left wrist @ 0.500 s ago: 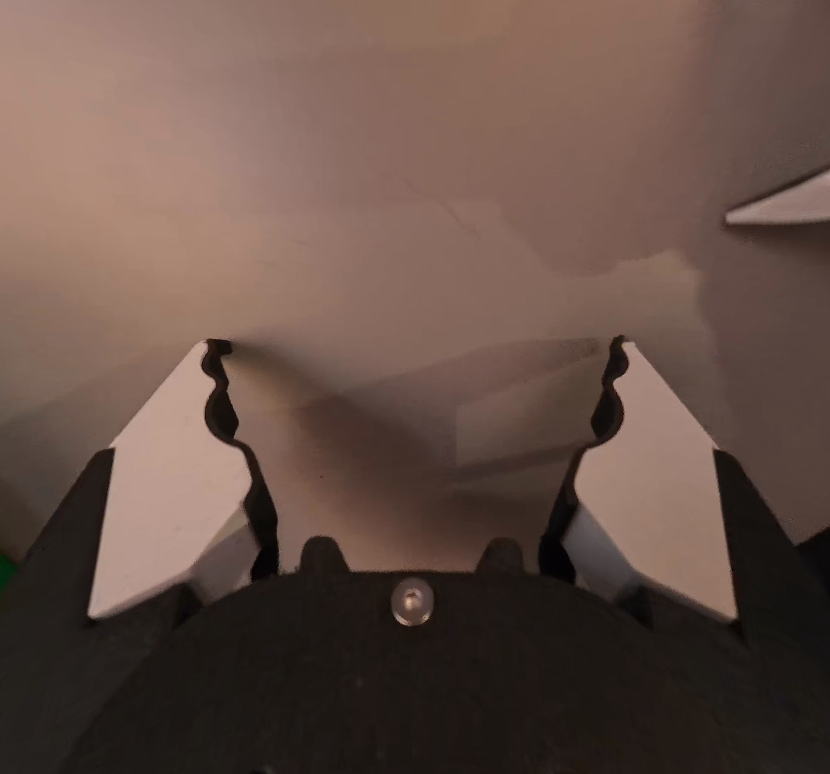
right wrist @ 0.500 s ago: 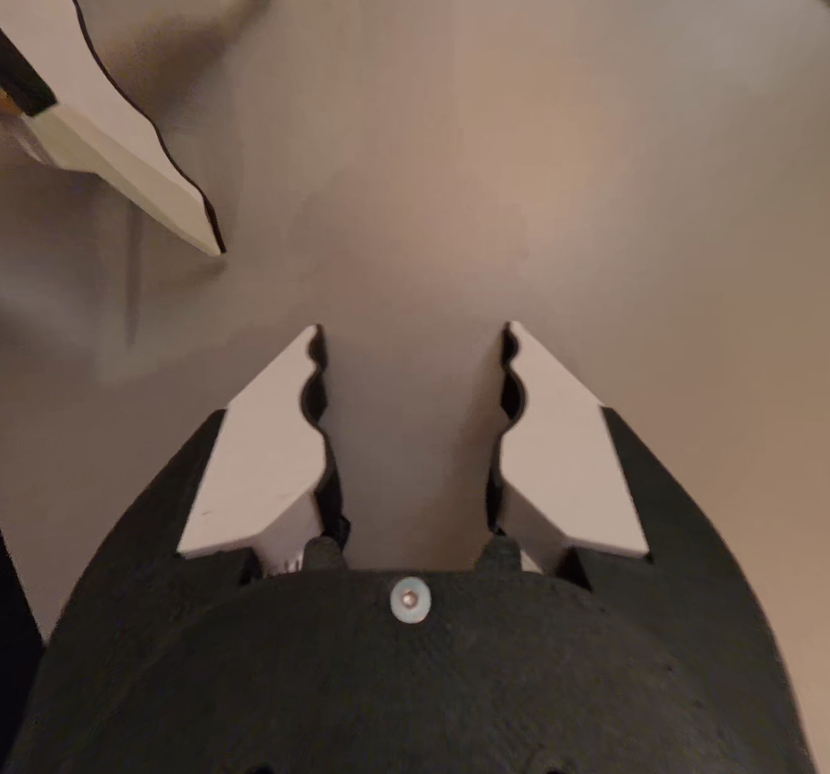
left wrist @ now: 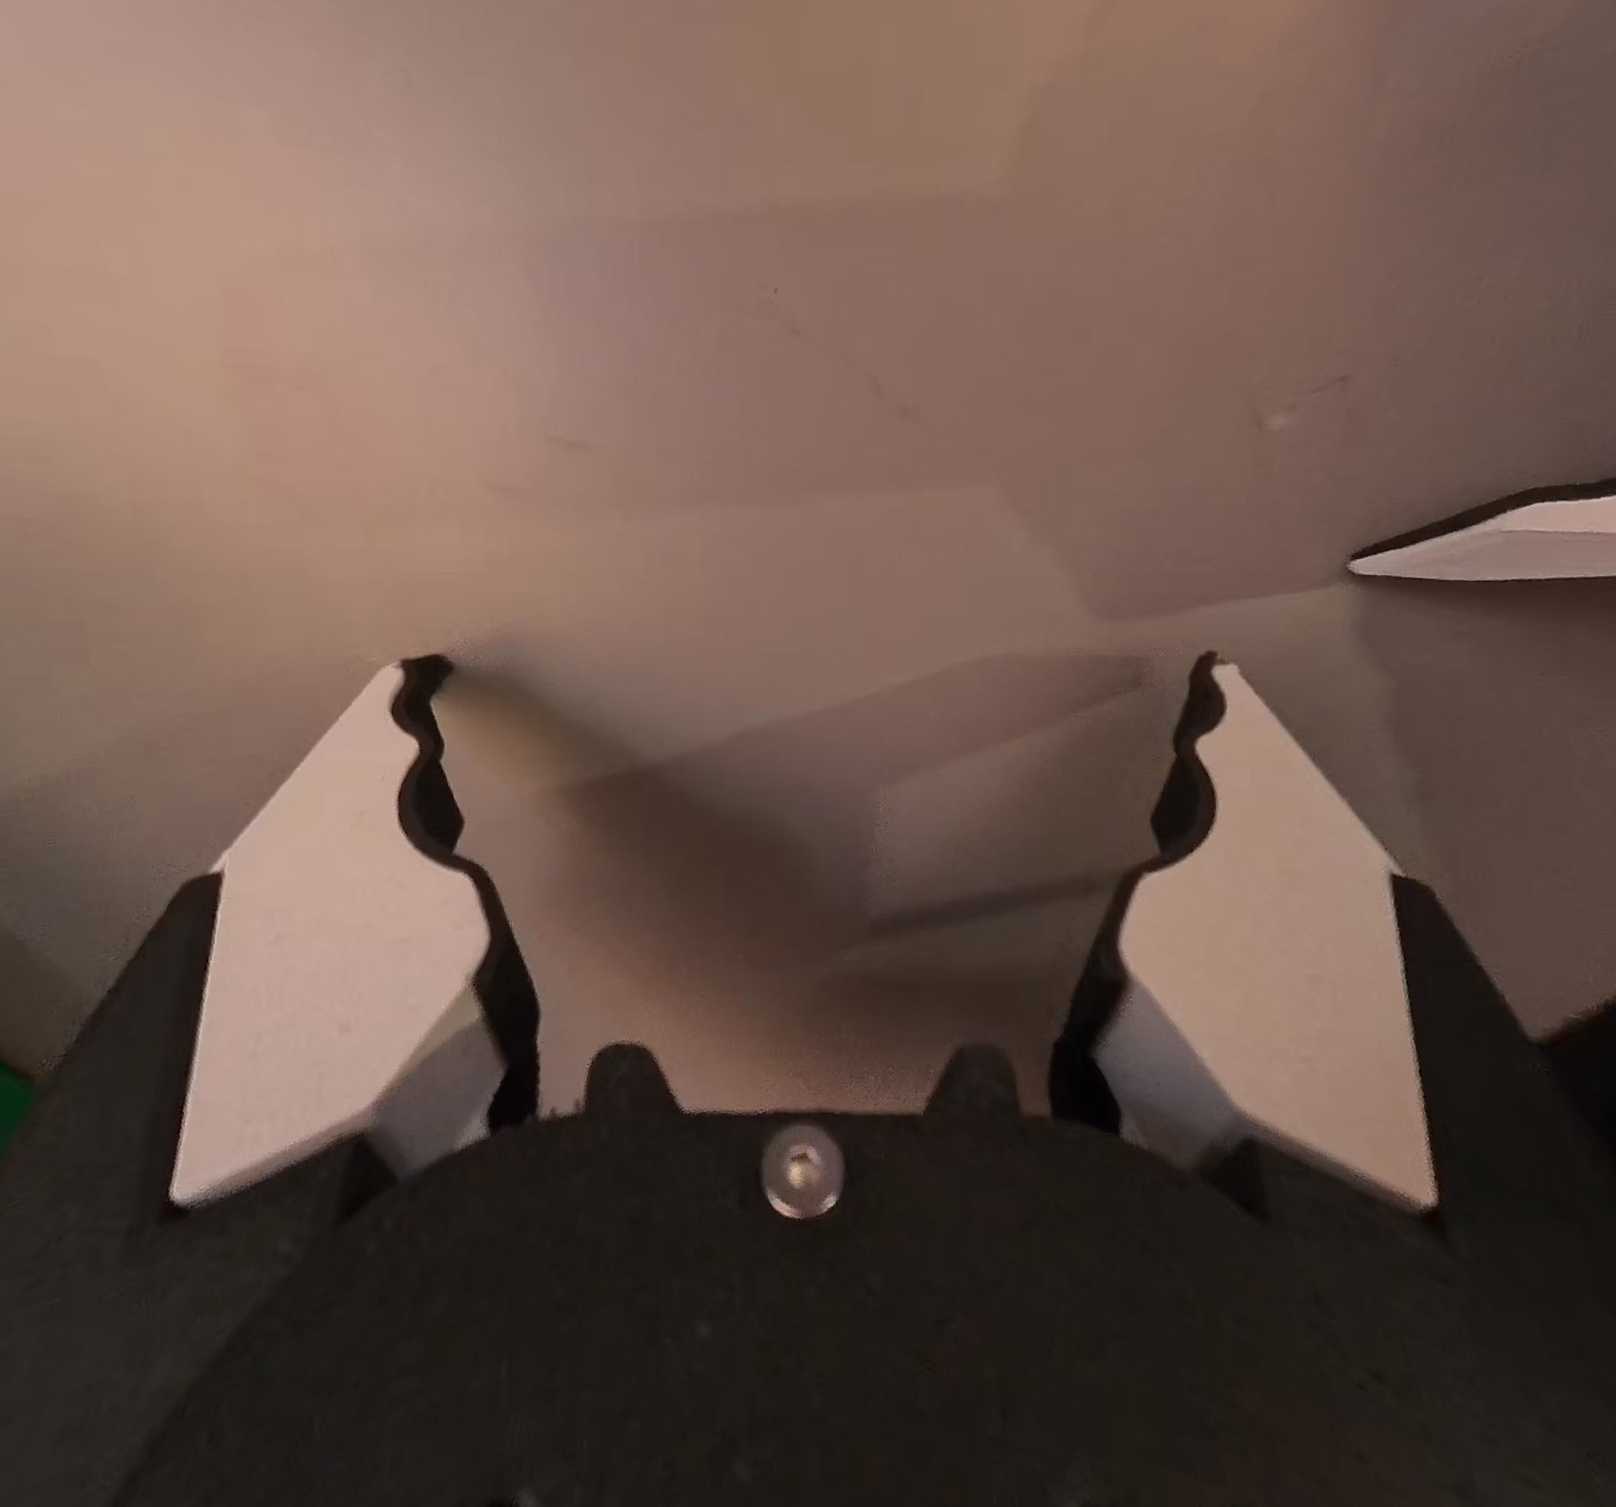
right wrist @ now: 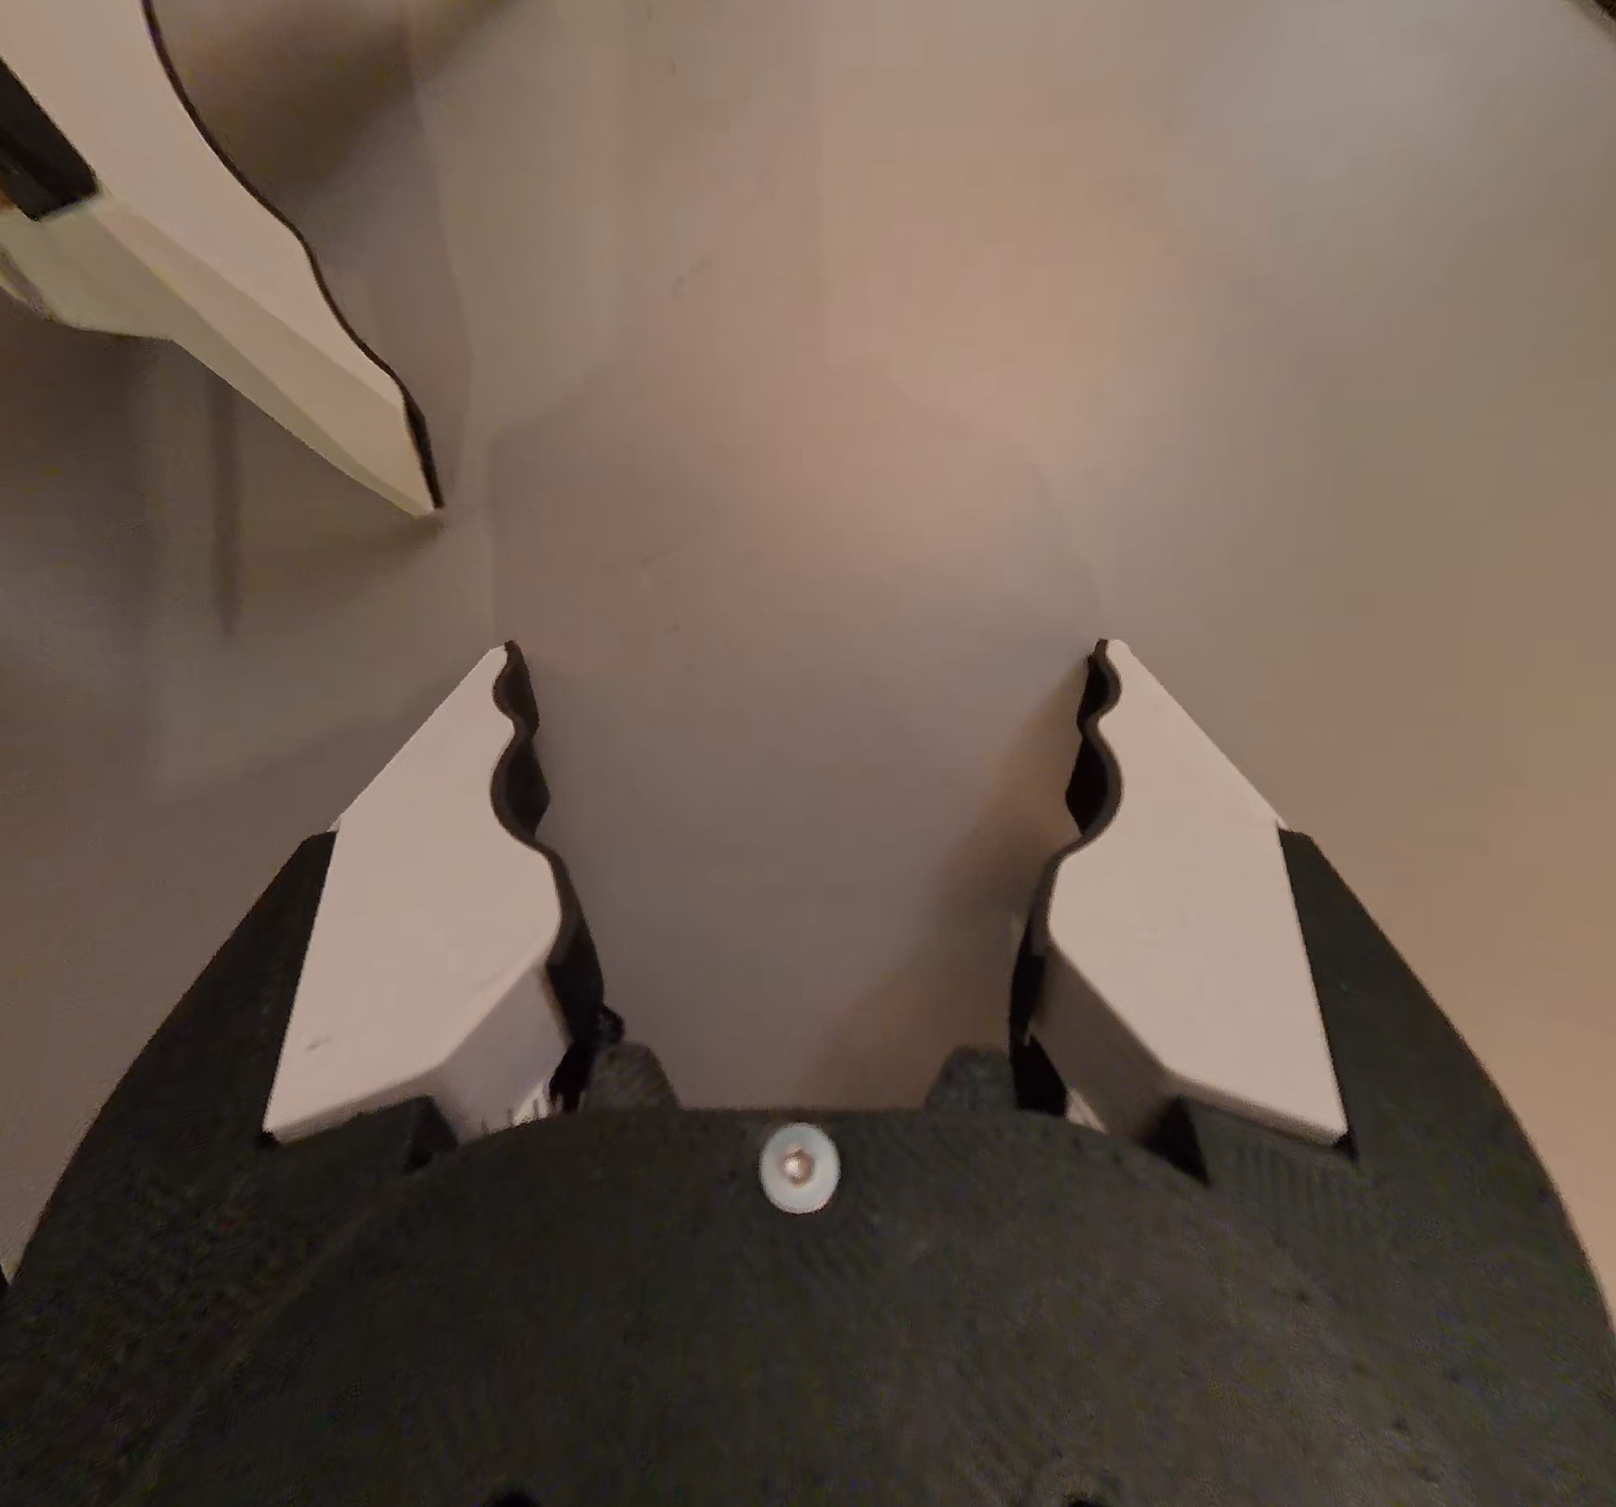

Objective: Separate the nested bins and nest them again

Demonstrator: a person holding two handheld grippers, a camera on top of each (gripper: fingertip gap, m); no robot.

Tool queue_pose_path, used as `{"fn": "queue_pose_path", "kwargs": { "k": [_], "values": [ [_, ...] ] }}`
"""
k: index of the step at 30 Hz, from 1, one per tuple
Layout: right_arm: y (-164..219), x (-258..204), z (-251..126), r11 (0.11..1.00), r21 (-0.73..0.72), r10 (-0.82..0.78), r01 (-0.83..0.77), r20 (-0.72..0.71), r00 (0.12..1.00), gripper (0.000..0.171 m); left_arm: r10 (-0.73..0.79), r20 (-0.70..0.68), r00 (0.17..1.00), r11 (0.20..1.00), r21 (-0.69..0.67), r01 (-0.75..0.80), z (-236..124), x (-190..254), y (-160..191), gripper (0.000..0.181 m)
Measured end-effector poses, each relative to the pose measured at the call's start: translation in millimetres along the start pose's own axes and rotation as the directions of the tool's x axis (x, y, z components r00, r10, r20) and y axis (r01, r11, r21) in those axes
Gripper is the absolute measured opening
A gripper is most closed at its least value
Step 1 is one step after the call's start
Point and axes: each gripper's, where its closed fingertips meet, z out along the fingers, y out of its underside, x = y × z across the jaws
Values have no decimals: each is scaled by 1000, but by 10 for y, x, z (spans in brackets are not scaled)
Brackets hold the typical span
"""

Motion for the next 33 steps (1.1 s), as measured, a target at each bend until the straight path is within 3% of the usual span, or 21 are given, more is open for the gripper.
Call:
{"fn": "queue_pose_path", "kwargs": {
  "k": [3, 8, 12, 15, 19, 24, 33],
  "values": [
    [-2, -1, 3, 1000, 2, 4, -4, -2, 1000, 122, -98, -22, 995, 994, 41, 99, -338, -101, -156, 158],
    [-9, -4, 9, 1000, 7, 10, -10, -9, 1000, 123, -190, 163, 968, 964, 218, 152, -1478, -935, -506, 154],
    [-11, -5, 10, 1000, 8, 9, -9, -8, 1000, 123, -299, 330, 896, 947, 217, 236, -2160, -1804, -282, 151],
    [-14, -2, 13, 1000, 9, 5, -5, -4, 1000, 124, -424, 321, 847, 905, 119, 408, -2200, -2195, 144, 158],
    [-17, -1, 15, 1000, 10, 4, -4, -3, 1000, 124, -507, 229, 831, 857, 29, 515, -2013, -2254, 442, 156],
    [-18, 0, 16, 1000, 11, 5, -5, -3, 1000, 124, -505, 218, 835, 855, -9, 519, -1884, -2185, 540, 125],
    [-19, 2, 16, 1000, 11, 2, -2, 0, 1000, 124, -513, 212, 832, 855, 37, 518, -1920, -2196, 502, 109]
  ]
}}
